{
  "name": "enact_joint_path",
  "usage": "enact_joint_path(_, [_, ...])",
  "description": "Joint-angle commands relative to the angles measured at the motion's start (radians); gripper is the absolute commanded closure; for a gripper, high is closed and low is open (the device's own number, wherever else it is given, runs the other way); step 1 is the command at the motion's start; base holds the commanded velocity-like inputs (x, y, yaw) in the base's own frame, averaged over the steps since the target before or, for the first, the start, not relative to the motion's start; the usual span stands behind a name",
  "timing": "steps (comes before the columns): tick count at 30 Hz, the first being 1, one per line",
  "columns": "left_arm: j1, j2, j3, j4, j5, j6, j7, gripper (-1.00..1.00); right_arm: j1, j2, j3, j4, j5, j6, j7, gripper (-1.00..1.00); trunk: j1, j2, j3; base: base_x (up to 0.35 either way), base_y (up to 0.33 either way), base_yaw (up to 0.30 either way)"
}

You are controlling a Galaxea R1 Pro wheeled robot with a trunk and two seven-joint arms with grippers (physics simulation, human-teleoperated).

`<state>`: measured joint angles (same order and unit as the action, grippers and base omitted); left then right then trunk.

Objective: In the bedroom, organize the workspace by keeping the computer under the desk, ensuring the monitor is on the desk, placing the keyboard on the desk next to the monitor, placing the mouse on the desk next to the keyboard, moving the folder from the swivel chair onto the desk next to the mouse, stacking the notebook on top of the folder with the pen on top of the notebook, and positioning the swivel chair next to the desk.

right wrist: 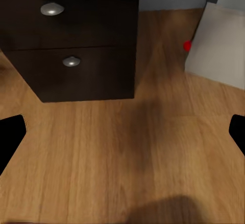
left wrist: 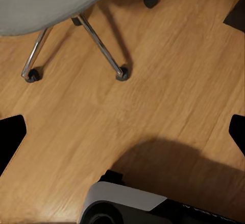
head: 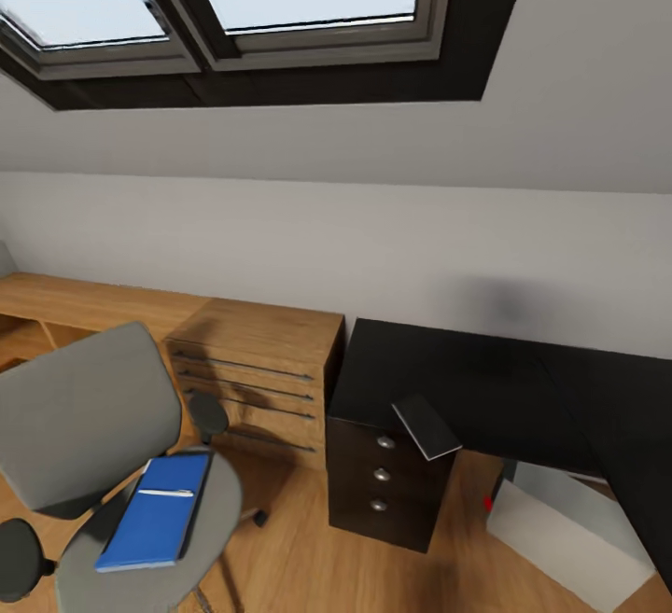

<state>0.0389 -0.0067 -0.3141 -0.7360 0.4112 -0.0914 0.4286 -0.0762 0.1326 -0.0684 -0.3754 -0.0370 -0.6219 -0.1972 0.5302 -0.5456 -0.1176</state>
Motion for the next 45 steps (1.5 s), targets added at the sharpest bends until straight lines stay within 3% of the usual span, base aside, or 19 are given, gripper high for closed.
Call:
enact_joint_path(1, [-0.001,0.002,-0.005,0.002,0.011,-0.006,0.005,-1.00,0.000,-0.001,-0.004,0.000,-0.004,-0.004,0.004,-1.00,0.000,-0.002,-0.002,0.000,0.000,0.277])
enact_joint_path(39, [-0.001,-0.007,-0.011,0.040,0.012,-0.004,-0.001,-1.00,0.001,-0.005,-0.004,0.000,-0.002,-0.025,0.004,-1.00,0.000,-0.002,-0.018,0.000,0.000,0.276])
enact_joint_path(45, [-0.001,-0.020,-0.011,0.040,0.012,-0.004,-0.001,-1.00,0.000,-0.005,-0.004,0.000,-0.002,-0.025,0.004,-1.00,0.000,-0.002,-0.021,0.000,0.000,0.275])
